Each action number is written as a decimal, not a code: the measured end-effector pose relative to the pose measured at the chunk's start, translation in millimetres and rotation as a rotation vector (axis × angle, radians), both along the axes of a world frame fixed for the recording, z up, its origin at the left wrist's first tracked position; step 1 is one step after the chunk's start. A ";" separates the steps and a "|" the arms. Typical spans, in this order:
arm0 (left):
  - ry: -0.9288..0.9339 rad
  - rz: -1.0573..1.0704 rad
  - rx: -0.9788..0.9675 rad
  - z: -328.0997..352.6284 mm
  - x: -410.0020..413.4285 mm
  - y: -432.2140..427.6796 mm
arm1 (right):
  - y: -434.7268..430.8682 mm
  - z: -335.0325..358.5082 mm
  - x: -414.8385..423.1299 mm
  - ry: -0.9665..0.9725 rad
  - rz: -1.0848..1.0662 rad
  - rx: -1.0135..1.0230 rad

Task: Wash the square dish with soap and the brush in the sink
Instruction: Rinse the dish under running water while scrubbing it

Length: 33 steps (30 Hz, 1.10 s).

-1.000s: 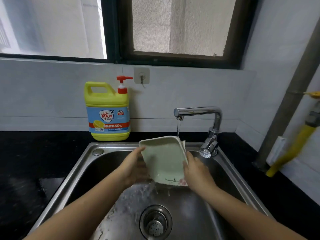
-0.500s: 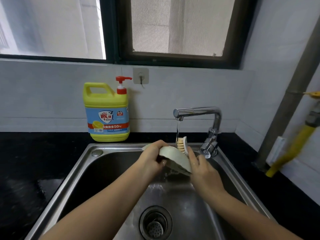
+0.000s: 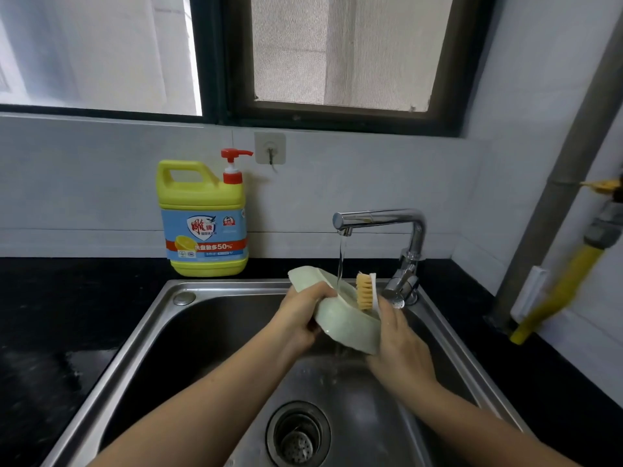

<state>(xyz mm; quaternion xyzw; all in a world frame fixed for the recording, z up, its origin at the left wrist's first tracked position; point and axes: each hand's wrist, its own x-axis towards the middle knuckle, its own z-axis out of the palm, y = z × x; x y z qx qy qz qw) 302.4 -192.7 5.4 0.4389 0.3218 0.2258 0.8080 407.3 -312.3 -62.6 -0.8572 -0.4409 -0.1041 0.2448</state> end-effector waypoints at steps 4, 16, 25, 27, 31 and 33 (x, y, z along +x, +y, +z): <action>0.014 -0.074 0.161 4.7 3.7 -2.6 | -2.3 -6.8 -5.5 0.051 0.011 0.011; -0.032 -0.129 0.399 -4.3 -15.0 -10.5 | 2.5 -19.6 -23.7 0.119 0.014 0.005; -0.188 0.040 0.174 -13.7 -38.9 6.8 | 18.6 10.3 -15.5 -0.030 0.105 -0.067; -0.225 0.096 0.120 -14.6 -40.7 11.5 | 24.1 16.7 -13.1 -0.009 0.095 -0.048; -0.287 0.183 -0.029 -11.9 -40.6 17.7 | 39.1 21.0 -6.9 0.220 0.064 0.097; -0.297 0.219 -0.087 -11.1 -39.3 18.5 | 44.1 21.3 -6.3 0.305 0.067 0.159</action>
